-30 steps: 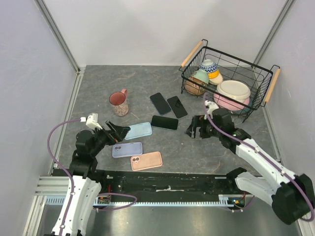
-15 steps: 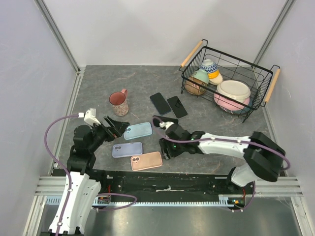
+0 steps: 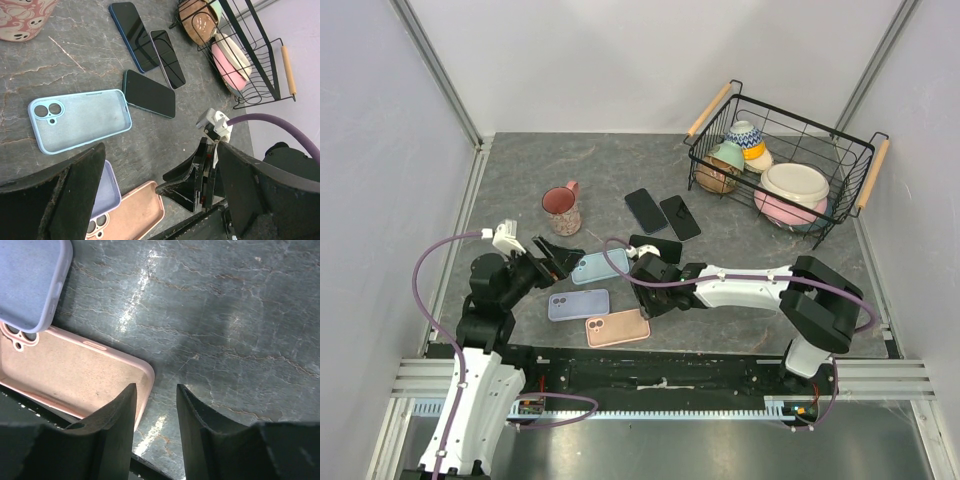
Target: Put the phone into the phone case
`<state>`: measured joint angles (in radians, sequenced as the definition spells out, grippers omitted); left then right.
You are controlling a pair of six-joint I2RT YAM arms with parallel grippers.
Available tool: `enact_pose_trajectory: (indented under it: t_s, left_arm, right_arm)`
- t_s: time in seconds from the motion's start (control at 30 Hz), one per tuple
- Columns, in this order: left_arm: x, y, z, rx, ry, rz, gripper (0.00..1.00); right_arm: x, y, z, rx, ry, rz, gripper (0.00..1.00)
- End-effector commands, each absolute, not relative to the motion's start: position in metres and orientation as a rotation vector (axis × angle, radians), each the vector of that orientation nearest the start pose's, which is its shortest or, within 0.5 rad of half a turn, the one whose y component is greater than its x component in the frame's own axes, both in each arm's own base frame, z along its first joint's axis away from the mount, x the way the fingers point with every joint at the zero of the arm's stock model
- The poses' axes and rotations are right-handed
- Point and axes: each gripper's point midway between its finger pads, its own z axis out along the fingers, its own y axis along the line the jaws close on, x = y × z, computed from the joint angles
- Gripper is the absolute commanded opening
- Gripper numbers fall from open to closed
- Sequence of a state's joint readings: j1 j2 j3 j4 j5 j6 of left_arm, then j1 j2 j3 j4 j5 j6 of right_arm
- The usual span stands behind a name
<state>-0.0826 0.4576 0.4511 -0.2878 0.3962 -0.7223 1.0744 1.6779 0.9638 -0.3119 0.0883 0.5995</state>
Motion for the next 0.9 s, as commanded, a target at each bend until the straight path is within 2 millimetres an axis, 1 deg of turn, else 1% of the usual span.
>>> enact_pose_trajectory:
  t_s: [0.0, 0.03, 0.13, 0.23, 0.3, 0.4, 0.43, 0.5, 0.57, 0.6, 0.63, 0.67, 0.7, 0.73, 0.77, 0.8, 0.83, 0.87]
  left_arm:
    - [0.228, -0.116, 0.200, -0.335, 1.894, -0.958, 1.00]
    - [0.228, -0.117, 0.197, -0.339, 1.905, -0.958, 1.00]
    - [0.229, -0.117, 0.194, -0.346, 1.917, -0.961, 1.00]
    - [0.229, -0.118, 0.192, -0.346, 1.922, -0.964, 1.00]
    - [0.228, -0.118, 0.192, -0.346, 1.925, -0.965, 1.00]
    - [0.227, -0.118, 0.190, -0.343, 1.926, -0.967, 1.00]
    - [0.227, -0.118, 0.190, -0.340, 1.924, -0.968, 1.00]
    - [0.226, -0.117, 0.186, -0.346, 1.939, -0.956, 1.00]
    - [0.225, -0.114, 0.184, -0.348, 1.947, -0.928, 1.00]
    - [0.226, -0.113, 0.182, -0.352, 1.956, -0.915, 1.00]
    - [0.225, -0.111, 0.181, -0.353, 1.963, -0.904, 1.00]
    - [0.226, -0.109, 0.180, -0.361, 1.965, -0.890, 1.00]
    - [0.226, -0.109, 0.180, -0.357, 1.965, -0.885, 1.00]
    - [0.226, -0.109, 0.179, -0.360, 1.970, -0.883, 1.00]
    - [0.226, -0.109, 0.179, -0.360, 1.969, -0.883, 1.00]
    - [0.226, -0.109, 0.179, -0.351, 1.971, -0.884, 0.99]
    - [0.226, -0.110, 0.179, -0.348, 1.978, -0.886, 0.99]
    - [0.226, -0.111, 0.178, -0.343, 1.982, -0.890, 0.98]
  right_arm:
    - [0.176, 0.336, 0.032, -0.591, 2.588, 0.427, 0.43]
    - [0.176, 0.337, 0.032, -0.603, 2.589, 0.425, 0.41]
    - [0.173, 0.338, 0.029, -0.623, 2.598, 0.419, 0.38]
    - [0.170, 0.340, 0.025, -0.640, 2.608, 0.421, 0.26]
    - [0.170, 0.340, 0.023, -0.646, 2.615, 0.421, 0.24]
    - [0.171, 0.341, 0.020, -0.647, 2.619, 0.417, 0.14]
    - [0.171, 0.339, 0.017, -0.644, 2.623, 0.401, 0.06]
    - [0.176, 0.335, 0.018, -0.624, 2.616, 0.372, 0.01]
    - [0.179, 0.330, 0.022, -0.607, 2.608, 0.352, 0.00]
    - [0.184, 0.323, 0.022, -0.584, 2.607, 0.330, 0.00]
    - [0.187, 0.319, 0.029, -0.569, 2.595, 0.334, 0.00]
    - [0.189, 0.314, 0.032, -0.557, 2.591, 0.327, 0.00]
    - [0.193, 0.303, 0.029, -0.532, 2.600, 0.302, 0.00]
    - [0.197, 0.297, 0.037, -0.510, 2.580, 0.303, 0.00]
    - [0.200, 0.290, 0.039, -0.496, 2.576, 0.290, 0.00]
    - [0.204, 0.278, 0.037, -0.481, 2.580, 0.259, 0.00]
    - [0.209, 0.266, 0.043, -0.459, 2.563, 0.222, 0.00]
    - [0.212, 0.256, 0.045, -0.440, 2.561, 0.191, 0.00]
